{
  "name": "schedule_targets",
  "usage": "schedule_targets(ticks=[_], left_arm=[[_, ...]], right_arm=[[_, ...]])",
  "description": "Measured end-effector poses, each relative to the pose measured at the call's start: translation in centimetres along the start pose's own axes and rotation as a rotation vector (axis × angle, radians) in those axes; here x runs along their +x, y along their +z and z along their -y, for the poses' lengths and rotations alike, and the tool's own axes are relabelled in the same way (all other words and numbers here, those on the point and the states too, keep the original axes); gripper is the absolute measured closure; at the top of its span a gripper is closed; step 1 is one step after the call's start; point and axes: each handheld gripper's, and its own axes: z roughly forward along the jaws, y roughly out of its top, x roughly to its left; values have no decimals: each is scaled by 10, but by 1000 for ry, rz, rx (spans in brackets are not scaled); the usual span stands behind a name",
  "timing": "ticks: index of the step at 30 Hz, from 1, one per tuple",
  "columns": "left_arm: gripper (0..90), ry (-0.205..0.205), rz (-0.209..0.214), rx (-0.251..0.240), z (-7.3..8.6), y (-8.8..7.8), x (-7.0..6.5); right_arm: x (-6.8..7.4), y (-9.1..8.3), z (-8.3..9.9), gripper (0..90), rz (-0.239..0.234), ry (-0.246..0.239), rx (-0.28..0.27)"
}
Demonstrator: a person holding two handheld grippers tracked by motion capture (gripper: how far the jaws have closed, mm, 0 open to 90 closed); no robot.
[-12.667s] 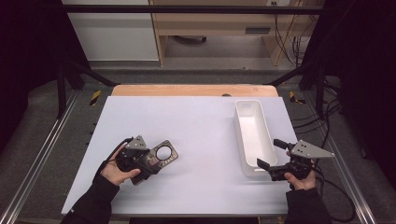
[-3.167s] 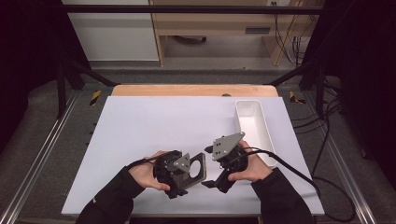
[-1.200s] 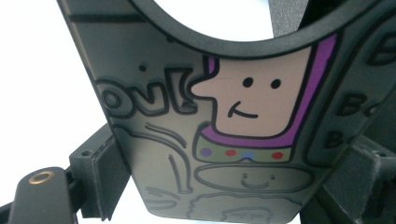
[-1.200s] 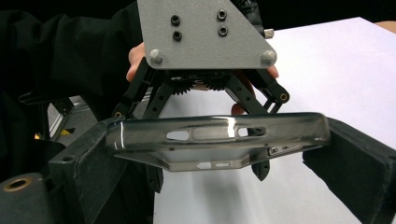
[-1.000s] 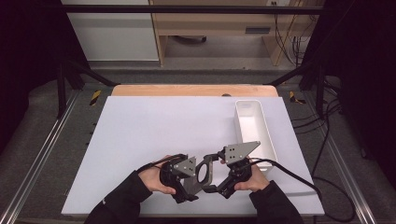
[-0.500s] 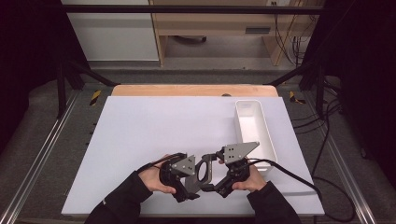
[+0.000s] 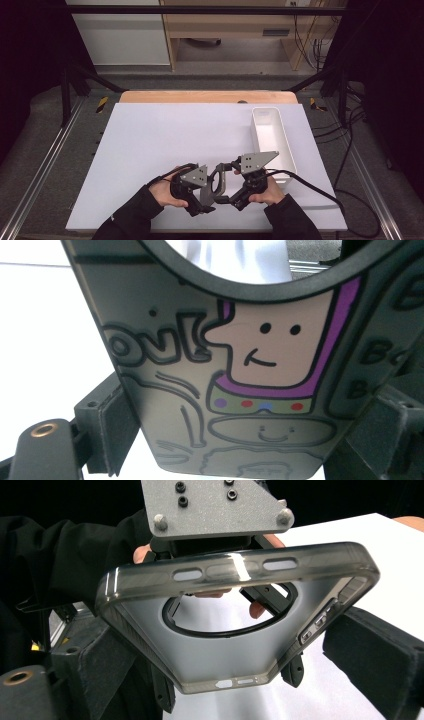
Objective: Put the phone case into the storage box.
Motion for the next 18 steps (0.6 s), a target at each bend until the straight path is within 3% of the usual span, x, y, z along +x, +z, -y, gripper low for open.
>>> schedule_targets(ticks=[18], left_arm=[[117,-2,10,-11,1,2,-1]], right_arm=[[0,0,0,101,-12,-5,-16]])
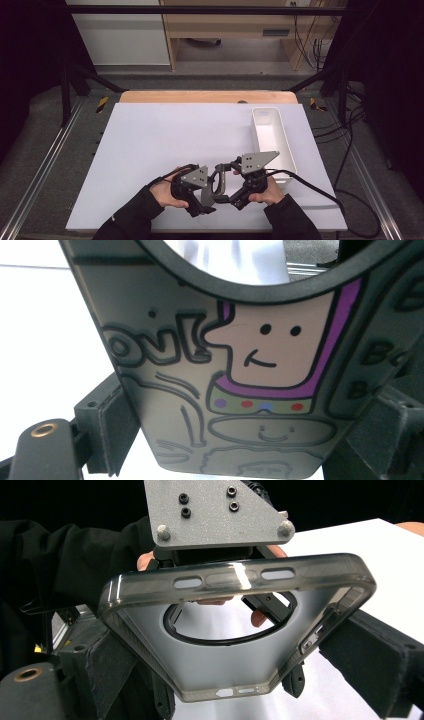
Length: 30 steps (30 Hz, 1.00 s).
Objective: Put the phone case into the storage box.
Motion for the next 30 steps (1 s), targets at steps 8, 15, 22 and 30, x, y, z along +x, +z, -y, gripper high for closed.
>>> schedule_targets(ticks=[8,15,22,30], left_arm=[[117,1,2,7,0,1,0],[116,-3,6,5,1,2,0],[114,-4,11,13,1,2,1],[110,-8,12,7,0,2,1]], right_arm=[[0,1,1,102,-3,-7,-2],[0,0,1,113,3,-14,-2],[0,1,1,120,3,-14,5],[-1,0,0,124,1,-8,7]])
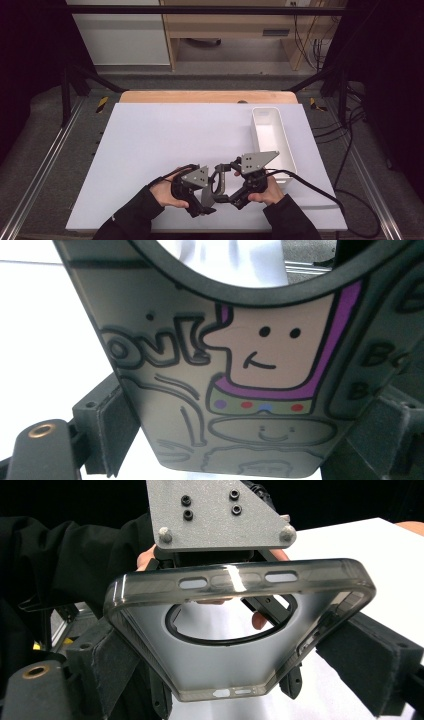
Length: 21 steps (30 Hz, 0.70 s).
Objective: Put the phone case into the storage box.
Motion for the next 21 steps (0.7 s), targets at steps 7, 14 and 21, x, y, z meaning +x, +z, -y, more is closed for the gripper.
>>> schedule_targets(ticks=[7,14,21], left_arm=[[61,-12,-25,-11,0,-6,1],[35,-43,-61,-58,4,-24,1],[36,-113,-124,-109,20,-43,5]], right_arm=[[-1,-2,-1,123,16,12,17],[-3,-10,-7,122,55,25,12],[-4,-21,-14,122,105,33,1]])
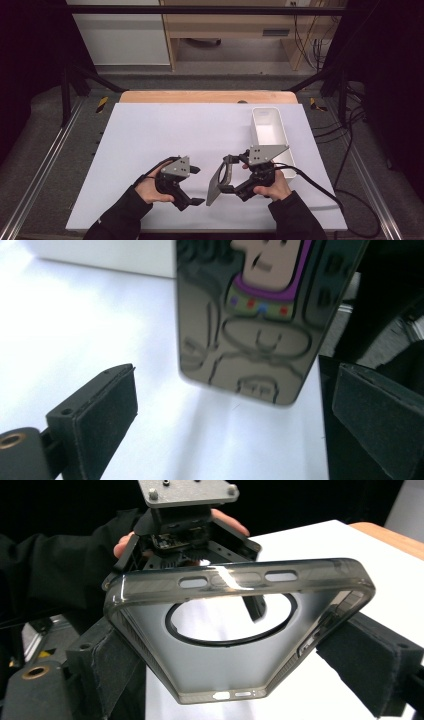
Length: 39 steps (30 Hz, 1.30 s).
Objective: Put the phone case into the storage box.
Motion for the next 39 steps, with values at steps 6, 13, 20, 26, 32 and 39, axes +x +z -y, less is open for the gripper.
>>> schedule_targets(ticks=[6,13,20,26,32,39], left_arm=[[32,-56,-73,-34,13,-15,5],[23,-122,-148,-77,31,-31,10],[18,-199,-235,-132,49,-48,17],[16,-247,-292,-146,67,-58,21],[13,-288,-337,-170,78,-65,24],[14,-307,-355,-185,86,-71,24]], right_arm=[[-4,-8,-5,122,59,16,5],[-6,-18,-12,122,118,42,-6],[-10,-30,-19,121,180,69,-9],[-13,-40,-26,121,231,85,-13],[-16,-47,-38,121,296,94,-12],[-20,-58,-56,121,400,111,-24]])
